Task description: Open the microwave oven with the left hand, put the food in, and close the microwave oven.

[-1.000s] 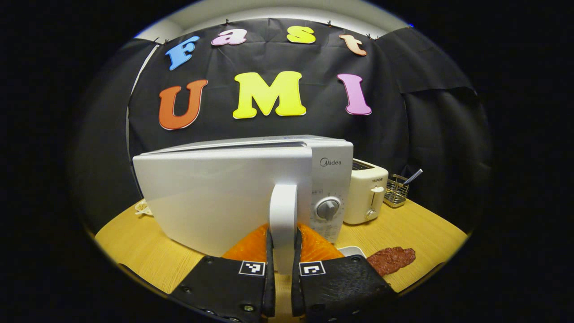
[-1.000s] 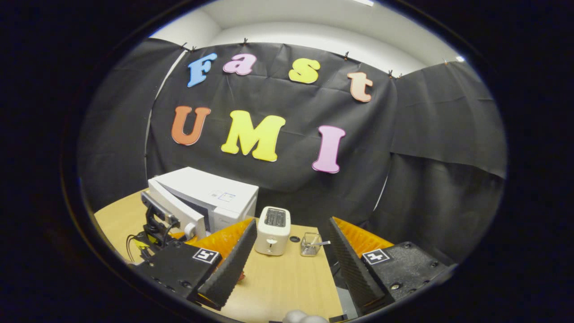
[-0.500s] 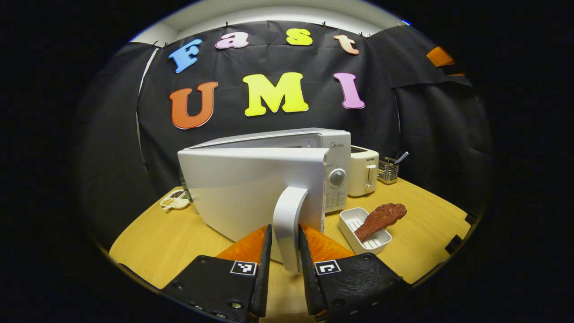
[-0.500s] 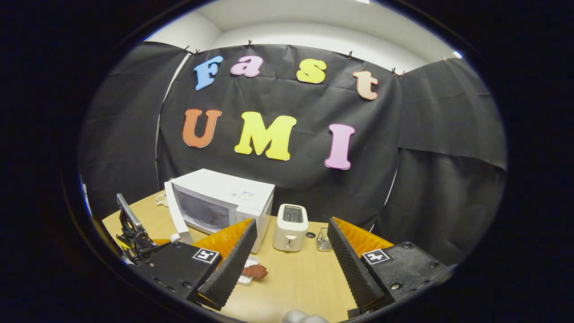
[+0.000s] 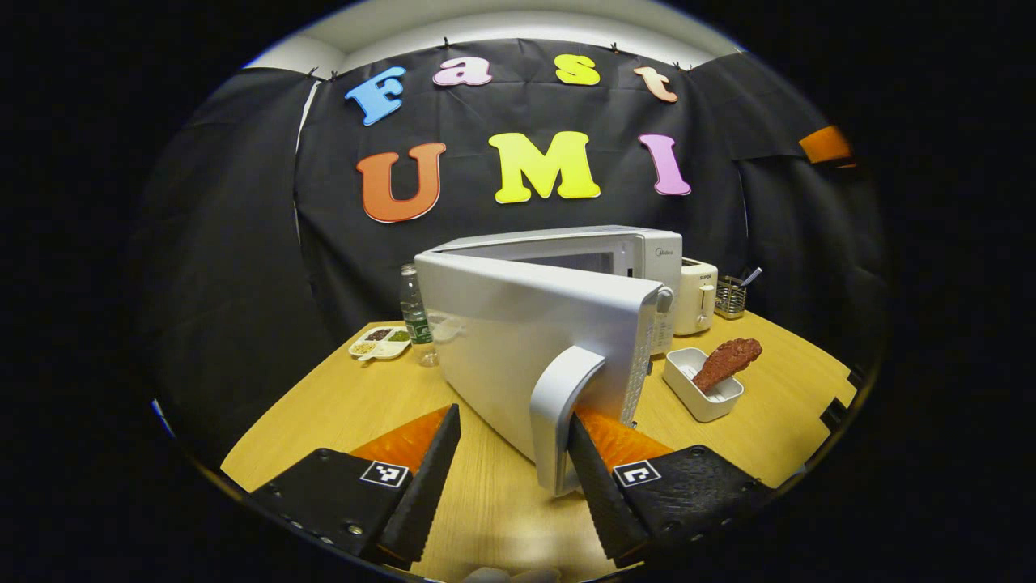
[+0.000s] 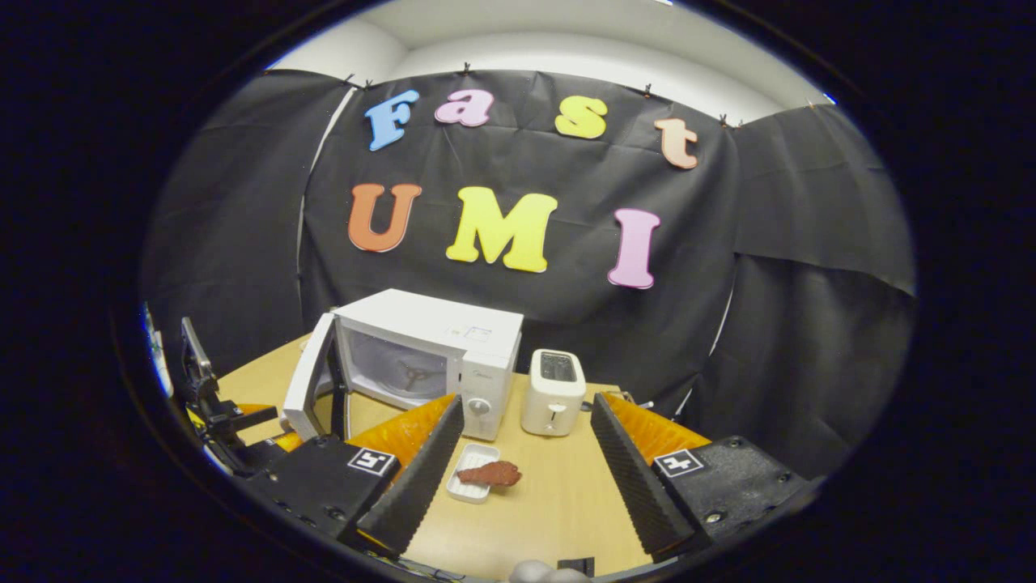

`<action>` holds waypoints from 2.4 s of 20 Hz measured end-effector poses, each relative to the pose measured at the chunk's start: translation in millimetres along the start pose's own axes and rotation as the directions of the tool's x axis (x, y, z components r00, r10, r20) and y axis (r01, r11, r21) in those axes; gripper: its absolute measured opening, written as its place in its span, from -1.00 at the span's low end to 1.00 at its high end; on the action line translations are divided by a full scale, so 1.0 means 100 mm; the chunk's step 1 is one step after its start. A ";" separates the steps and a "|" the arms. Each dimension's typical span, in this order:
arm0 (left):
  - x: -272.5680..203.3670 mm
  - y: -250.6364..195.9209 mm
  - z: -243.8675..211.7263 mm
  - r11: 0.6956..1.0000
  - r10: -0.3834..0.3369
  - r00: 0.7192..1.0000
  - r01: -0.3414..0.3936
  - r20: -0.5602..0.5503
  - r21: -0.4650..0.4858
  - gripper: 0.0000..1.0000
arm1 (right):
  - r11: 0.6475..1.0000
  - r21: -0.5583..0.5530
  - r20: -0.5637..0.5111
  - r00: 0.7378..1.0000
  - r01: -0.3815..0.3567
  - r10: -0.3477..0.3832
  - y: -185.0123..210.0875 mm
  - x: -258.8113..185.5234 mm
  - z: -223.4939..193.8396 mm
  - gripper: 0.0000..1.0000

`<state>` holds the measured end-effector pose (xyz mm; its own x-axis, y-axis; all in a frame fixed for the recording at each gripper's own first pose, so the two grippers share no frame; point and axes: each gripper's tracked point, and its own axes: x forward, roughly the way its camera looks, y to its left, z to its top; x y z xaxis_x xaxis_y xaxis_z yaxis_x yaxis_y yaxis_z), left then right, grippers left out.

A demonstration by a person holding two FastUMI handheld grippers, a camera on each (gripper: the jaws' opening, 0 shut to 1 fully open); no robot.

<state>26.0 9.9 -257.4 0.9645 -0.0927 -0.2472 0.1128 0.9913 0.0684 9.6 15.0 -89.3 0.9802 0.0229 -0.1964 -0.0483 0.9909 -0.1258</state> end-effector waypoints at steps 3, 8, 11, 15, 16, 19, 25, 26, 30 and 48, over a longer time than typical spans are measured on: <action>-0.15 0.33 -0.01 0.999 0.049 0.999 -0.049 0.007 0.007 0.64 | 1.000 -0.003 -0.011 1.000 -0.015 0.015 0.16 -0.01 -0.07 1.00; -0.32 0.80 -0.14 0.994 0.097 0.995 -0.098 -0.022 -0.041 0.86 | 0.999 -0.003 -0.030 0.998 -0.048 0.048 0.44 -0.04 -0.17 0.92; -0.38 0.95 -0.18 0.992 0.097 0.994 -0.100 -0.039 -0.073 0.92 | 0.998 -0.005 -0.032 0.997 -0.065 0.064 0.56 -0.05 -0.18 1.00; -0.41 1.03 -0.20 0.991 0.087 0.995 -0.091 -0.046 -0.093 0.92 | 0.997 -0.012 -0.029 0.997 -0.078 0.078 0.66 -0.07 -0.16 0.92; -0.45 1.03 -0.21 0.992 0.083 0.996 -0.087 -0.040 -0.095 0.92 | 0.997 -0.015 -0.030 0.996 -0.079 0.079 0.67 -0.08 -0.17 1.00; -0.53 1.18 -0.23 0.992 0.117 0.993 -0.118 -0.018 -0.051 0.91 | 0.996 -0.018 -0.031 0.996 -0.083 0.083 0.69 -0.08 -0.16 1.00; -0.62 1.70 -0.35 0.971 0.227 0.973 -0.229 -0.047 -0.062 0.92 | 0.994 -0.019 -0.045 0.994 -0.104 0.103 0.78 -0.01 -0.20 0.92; -0.63 1.81 -0.36 0.966 0.251 0.967 -0.254 -0.048 -0.054 0.92 | 0.994 -0.019 -0.047 0.993 -0.105 0.104 0.79 0.00 -0.22 0.92; -0.71 2.03 -0.38 0.954 0.290 0.955 -0.293 -0.062 -0.064 0.92 | 0.995 -0.014 -0.057 0.993 -0.103 0.102 0.79 0.04 -0.31 0.92; -1.08 0.73 0.77 0.992 0.092 0.996 -0.091 0.011 -0.087 0.91 | 0.963 0.263 -0.320 0.937 -0.055 0.141 0.38 0.87 -2.29 0.99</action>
<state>-51.2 85.4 -151.6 0.9733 -0.0017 -0.2295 0.0034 1.0000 0.0067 48.7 24.5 -333.7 0.8502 0.1189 -0.5129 -0.0503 0.9880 0.1457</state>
